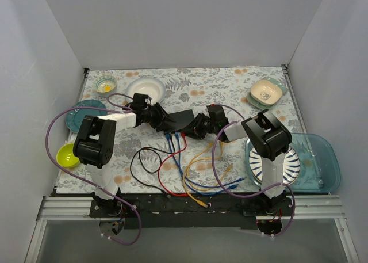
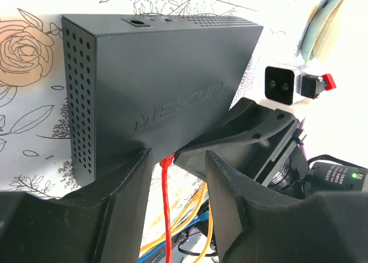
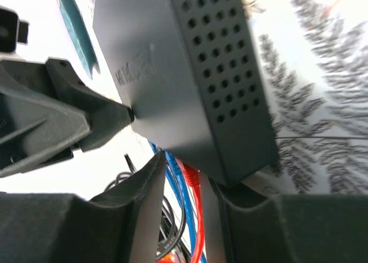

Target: Pull the plug from the switch port

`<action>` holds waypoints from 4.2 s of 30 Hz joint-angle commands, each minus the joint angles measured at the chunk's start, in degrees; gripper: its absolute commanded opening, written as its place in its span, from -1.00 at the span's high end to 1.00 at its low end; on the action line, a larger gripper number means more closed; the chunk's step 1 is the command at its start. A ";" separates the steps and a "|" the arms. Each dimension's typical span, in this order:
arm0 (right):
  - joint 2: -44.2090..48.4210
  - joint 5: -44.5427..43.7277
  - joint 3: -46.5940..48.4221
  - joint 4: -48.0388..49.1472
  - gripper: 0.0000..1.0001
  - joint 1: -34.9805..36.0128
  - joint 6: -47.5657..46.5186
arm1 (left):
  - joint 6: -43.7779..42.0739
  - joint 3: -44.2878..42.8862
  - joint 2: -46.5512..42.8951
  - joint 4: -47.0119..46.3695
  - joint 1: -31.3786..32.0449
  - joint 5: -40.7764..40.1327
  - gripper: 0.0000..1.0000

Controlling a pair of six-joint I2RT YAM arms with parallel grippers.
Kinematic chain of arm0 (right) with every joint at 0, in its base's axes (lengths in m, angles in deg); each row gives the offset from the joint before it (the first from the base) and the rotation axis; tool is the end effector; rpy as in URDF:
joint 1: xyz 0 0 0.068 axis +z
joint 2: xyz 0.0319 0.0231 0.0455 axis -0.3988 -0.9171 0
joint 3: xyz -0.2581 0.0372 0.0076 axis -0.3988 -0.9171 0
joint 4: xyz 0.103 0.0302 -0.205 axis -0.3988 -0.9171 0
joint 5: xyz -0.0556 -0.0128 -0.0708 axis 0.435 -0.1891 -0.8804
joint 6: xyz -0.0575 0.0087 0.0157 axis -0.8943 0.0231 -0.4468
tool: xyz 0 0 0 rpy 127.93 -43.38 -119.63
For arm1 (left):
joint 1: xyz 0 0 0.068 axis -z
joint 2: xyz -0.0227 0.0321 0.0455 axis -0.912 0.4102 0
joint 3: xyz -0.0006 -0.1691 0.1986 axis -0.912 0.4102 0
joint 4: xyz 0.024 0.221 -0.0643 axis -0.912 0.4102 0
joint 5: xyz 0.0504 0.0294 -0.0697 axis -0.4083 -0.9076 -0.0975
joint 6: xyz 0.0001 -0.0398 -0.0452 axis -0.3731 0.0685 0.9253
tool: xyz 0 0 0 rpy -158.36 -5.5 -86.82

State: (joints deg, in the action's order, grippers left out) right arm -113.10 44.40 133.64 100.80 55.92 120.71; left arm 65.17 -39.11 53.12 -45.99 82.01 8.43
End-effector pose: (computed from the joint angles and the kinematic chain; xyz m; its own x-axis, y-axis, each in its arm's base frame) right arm 0.3054 0.2161 0.1211 -0.8889 0.4498 -0.0865 0.1393 0.4455 0.8843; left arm 0.3243 -0.1177 0.1534 -0.4710 -0.7614 0.4453 -0.8022 0.1598 -0.5753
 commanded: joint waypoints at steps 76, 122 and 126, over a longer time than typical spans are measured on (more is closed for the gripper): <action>17.37 -8.91 11.67 -27.44 -0.08 0.09 -33.35 | 0.05 1.70 -6.91 3.58 -2.87 -4.64 0.09; -7.61 -1.33 11.16 -3.97 0.41 0.89 -0.21 | -2.76 -3.40 1.62 3.05 -2.87 -1.21 0.14; -8.48 -1.59 10.89 -1.86 0.42 0.97 2.42 | -2.94 -3.13 1.54 2.96 -2.87 -1.21 0.15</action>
State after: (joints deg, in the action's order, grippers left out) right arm -118.87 44.75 144.29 96.54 57.21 118.68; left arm 62.88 -42.22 54.47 -44.33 79.39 8.08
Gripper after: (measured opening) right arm 0.292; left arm 0.427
